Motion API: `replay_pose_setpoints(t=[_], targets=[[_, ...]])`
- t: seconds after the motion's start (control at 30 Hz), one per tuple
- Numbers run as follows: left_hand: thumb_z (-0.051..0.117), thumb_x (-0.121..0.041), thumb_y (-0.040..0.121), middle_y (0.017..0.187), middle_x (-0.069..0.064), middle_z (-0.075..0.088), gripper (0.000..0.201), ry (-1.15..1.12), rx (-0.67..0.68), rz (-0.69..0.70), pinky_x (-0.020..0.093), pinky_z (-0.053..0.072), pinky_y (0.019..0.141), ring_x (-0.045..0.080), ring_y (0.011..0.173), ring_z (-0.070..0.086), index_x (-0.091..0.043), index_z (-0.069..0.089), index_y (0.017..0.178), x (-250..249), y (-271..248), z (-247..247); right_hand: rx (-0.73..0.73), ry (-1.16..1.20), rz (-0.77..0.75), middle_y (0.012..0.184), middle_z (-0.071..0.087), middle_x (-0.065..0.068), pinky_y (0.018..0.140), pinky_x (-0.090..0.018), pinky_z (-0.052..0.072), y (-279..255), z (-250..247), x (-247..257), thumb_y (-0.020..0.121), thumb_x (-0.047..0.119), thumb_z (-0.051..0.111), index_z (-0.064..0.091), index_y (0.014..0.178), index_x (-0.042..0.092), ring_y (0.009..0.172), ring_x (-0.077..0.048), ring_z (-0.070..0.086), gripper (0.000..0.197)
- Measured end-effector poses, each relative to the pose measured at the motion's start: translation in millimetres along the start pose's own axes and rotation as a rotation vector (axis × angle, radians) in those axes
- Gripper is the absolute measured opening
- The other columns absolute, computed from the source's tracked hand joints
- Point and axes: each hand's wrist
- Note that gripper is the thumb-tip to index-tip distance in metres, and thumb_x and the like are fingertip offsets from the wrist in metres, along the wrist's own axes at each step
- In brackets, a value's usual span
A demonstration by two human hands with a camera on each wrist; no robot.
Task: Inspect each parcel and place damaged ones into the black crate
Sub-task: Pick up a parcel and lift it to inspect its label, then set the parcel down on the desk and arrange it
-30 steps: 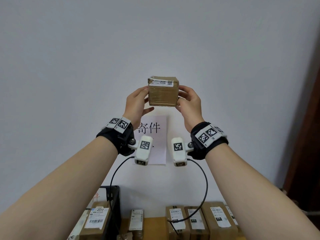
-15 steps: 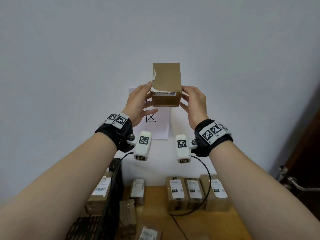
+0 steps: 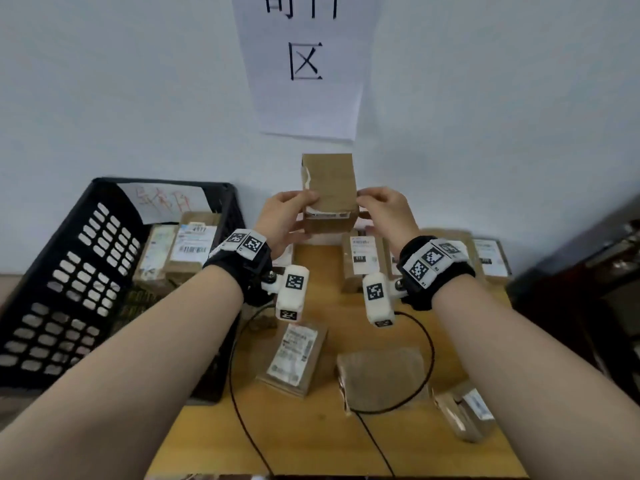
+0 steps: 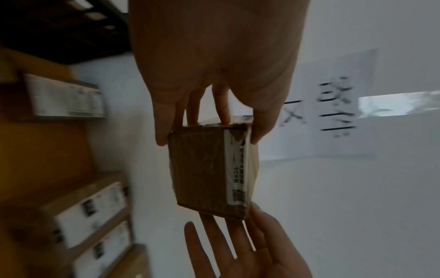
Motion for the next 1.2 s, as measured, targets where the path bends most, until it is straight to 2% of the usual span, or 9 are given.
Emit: replay_pose_setpoints(t=[0.13,0.23,0.37,0.5,0.67,0.77,0.87,1.1,1.2], targets=[[0.079,-0.029,0.087,0.107,0.01,0.074,0.046,0.051,-0.056,-0.207,0.033,0.057,0.058,0.03,0.086,0.074,-0.009,0.065,0.125,92.8,30.2,-10.5,0.117,-0.272,0.018,0.126,0.069,0.004,0.091,-0.028,0.05,18.3,12.2,-77.3,0.102,0.031,0.058,0.07,0.125,0.02,0.11,-0.011,0.062,0.028],[0.087,-0.039,0.064,0.112,0.014,0.075,0.068,0.085,-0.114,-0.356,0.042,0.062,0.07,0.032,0.094,0.075,-0.014,0.066,0.124,157.4,55.1,-18.2,0.208,-0.347,0.069,0.129,0.069,0.006,0.099,-0.033,0.05,27.5,26.1,-120.5,0.105,0.038,0.051,0.073,0.123,0.025,0.116,-0.012,0.062,0.031],[0.082,-0.027,0.079,0.11,0.016,0.073,0.051,0.087,-0.13,-0.454,0.053,0.063,0.081,0.036,0.098,0.073,-0.014,0.062,0.124,202.6,72.1,-17.5,0.375,-0.329,0.159,0.135,0.068,0.006,0.116,-0.04,0.042,40.4,55.4,-167.9,0.108,0.035,0.044,0.07,0.128,0.023,0.127,-0.013,0.06,0.035],[0.079,-0.016,0.089,0.11,0.013,0.072,0.036,0.137,-0.145,-0.442,0.043,0.059,0.094,0.03,0.101,0.071,-0.01,0.065,0.121,226.1,91.9,-18.2,0.526,-0.472,0.169,0.149,0.057,-0.002,0.103,-0.028,0.038,54.1,79.7,-187.1,0.111,0.035,0.04,0.058,0.145,0.017,0.133,-0.017,0.053,0.042],[0.088,-0.023,0.07,0.112,0.012,0.076,0.044,0.246,-0.159,-0.455,0.051,0.057,0.099,0.033,0.107,0.071,-0.016,0.077,0.112,263.1,119.8,-33.4,0.748,-0.638,0.202,0.145,0.06,-0.007,0.098,-0.027,0.041,64.5,101.7,-209.2,0.108,0.031,0.046,0.06,0.143,0.02,0.128,-0.025,0.057,0.039],[0.084,-0.01,0.083,0.115,0.014,0.074,0.039,0.179,-0.128,-0.461,0.045,0.057,0.098,0.031,0.107,0.071,-0.01,0.072,0.12,263.4,119.3,-37.5,0.795,-0.712,0.222,0.131,0.067,-0.012,0.087,-0.033,0.051,71.9,111.4,-218.1,0.104,0.035,0.051,0.065,0.135,0.016,0.11,-0.027,0.063,0.04],[0.078,-0.009,0.091,0.118,0.013,0.073,0.038,0.182,-0.125,-0.455,0.048,0.055,0.102,0.032,0.11,0.069,-0.01,0.068,0.128,264.4,116.6,-38.4,0.826,-0.78,0.243,0.117,0.071,-0.018,0.065,-0.031,0.042,79.0,119.7,-224.0,0.107,0.027,0.043,0.068,0.13,0.009,0.086,-0.024,0.06,0.038],[0.073,-0.009,0.095,0.117,0.007,0.071,0.041,0.183,-0.145,-0.469,0.047,0.054,0.105,0.027,0.112,0.067,-0.011,0.064,0.135,270.6,119.1,-38.1,0.883,-0.848,0.231,0.114,0.069,-0.016,0.074,-0.034,0.045,80.9,123.9,-222.5,0.109,0.021,0.038,0.068,0.13,0.012,0.092,-0.028,0.062,0.037],[0.074,-0.01,0.095,0.118,0.008,0.07,0.041,0.184,-0.14,-0.482,0.05,0.055,0.104,0.029,0.112,0.067,-0.012,0.064,0.134,268.5,119.3,-38.2,0.861,-0.753,0.226,0.124,0.068,-0.008,0.09,-0.037,0.05,77.1,116.5,-218.8,0.108,0.025,0.044,0.067,0.134,0.019,0.109,-0.026,0.064,0.035]])
Point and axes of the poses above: each hand's wrist, its own y-axis towards the middle knuckle, its own z-axis out of the palm, x = y × z
